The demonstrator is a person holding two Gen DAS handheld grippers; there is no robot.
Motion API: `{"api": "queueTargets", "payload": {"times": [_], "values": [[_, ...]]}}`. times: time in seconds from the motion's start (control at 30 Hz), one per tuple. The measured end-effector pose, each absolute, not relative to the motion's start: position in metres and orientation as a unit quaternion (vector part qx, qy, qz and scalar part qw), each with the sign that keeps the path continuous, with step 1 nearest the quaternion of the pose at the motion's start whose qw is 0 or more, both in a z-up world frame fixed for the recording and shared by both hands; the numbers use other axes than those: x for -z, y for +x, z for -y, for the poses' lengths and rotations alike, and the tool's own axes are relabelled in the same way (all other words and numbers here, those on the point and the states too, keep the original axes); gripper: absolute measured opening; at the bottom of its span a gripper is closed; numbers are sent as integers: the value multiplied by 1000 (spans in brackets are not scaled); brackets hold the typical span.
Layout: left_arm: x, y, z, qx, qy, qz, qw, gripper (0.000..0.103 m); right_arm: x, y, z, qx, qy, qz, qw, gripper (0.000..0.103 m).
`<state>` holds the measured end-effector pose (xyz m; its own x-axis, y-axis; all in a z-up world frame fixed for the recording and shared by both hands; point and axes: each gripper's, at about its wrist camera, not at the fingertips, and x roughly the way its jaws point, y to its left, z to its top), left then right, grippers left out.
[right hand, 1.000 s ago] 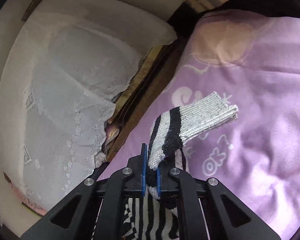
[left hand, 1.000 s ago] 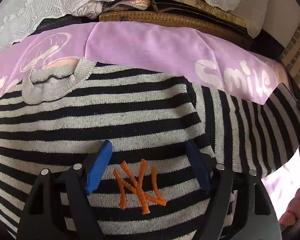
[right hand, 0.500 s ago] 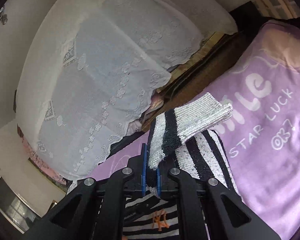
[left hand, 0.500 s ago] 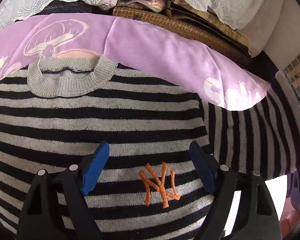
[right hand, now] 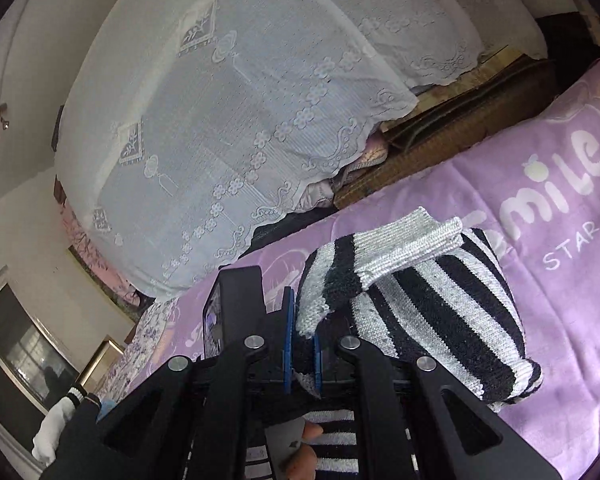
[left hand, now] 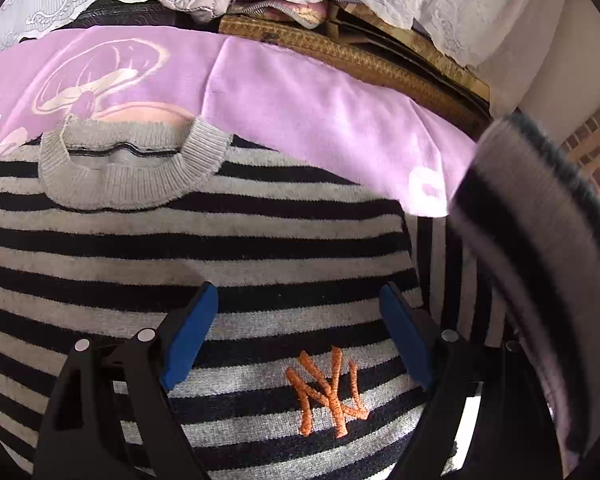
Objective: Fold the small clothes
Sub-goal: 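Carry the sleeve across the sweater front with the right tool and release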
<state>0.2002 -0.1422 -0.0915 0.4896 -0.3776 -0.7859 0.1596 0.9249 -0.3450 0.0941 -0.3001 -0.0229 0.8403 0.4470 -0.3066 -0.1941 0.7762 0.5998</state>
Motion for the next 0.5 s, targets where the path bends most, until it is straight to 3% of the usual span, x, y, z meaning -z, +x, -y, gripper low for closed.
{"api": "queueTargets", "payload": {"times": [0.5], "values": [[51,201,72,85,-57,-429,897,80,4,109,221,-205,226,-234,923,11]]}}
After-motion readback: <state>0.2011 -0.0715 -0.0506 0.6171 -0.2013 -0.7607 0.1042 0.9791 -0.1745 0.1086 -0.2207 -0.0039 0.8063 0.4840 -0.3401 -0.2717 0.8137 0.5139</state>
